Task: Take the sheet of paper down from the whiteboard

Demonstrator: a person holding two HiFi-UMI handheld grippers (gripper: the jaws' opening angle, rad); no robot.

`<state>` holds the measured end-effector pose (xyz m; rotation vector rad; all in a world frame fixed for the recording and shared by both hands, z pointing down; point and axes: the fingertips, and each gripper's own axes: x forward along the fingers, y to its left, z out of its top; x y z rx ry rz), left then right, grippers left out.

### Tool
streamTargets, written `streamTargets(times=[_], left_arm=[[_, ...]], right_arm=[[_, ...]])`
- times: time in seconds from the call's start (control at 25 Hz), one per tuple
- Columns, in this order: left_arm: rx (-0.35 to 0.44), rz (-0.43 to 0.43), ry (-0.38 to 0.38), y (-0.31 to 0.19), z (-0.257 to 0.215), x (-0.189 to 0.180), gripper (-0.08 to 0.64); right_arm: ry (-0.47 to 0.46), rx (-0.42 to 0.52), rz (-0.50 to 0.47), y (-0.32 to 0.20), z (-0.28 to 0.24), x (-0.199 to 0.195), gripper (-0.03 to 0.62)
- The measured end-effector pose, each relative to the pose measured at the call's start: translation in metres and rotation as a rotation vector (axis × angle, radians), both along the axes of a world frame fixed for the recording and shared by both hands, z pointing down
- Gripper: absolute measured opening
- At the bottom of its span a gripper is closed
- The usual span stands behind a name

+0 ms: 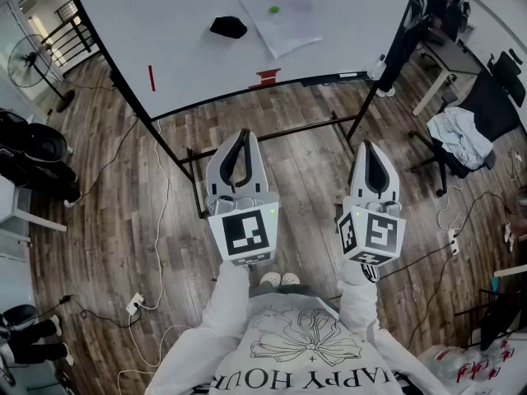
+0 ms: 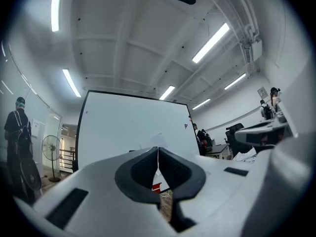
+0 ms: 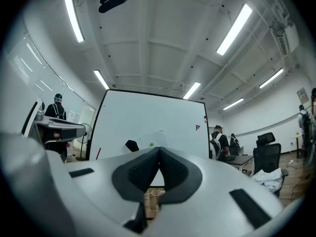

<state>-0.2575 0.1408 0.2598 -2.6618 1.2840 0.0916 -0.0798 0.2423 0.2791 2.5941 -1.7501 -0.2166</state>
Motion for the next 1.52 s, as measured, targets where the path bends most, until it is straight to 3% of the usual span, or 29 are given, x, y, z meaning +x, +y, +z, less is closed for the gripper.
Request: streamTargets(times=[0.56,1.0,1.28,1.52], left_arm=[[0.000,-0.019,-0.001,0.002,0.003,0.008,0.006],[-0.041,-0.092,-0.016,0.003,0.026,0.031,0.006],[-0.043,-0.101,-0.031,-0.029,0.031,0.058,0.006],[-0.035,-0.099,-0.022,-0.085,0.035,0.092,0.006]], right_arm=[[-0.015,0.007,-0.004,0.001,0.005,0.010,0.003],[-0.026,-0.027,-0.101,-0.012,0.023,0.029,0.003],[-0.039,-0.033,-0.131,-0.049,0.032,0.053,0.003],[-0.034,-0.034,-0.135,-0.105,0.040,0.083,0.003]])
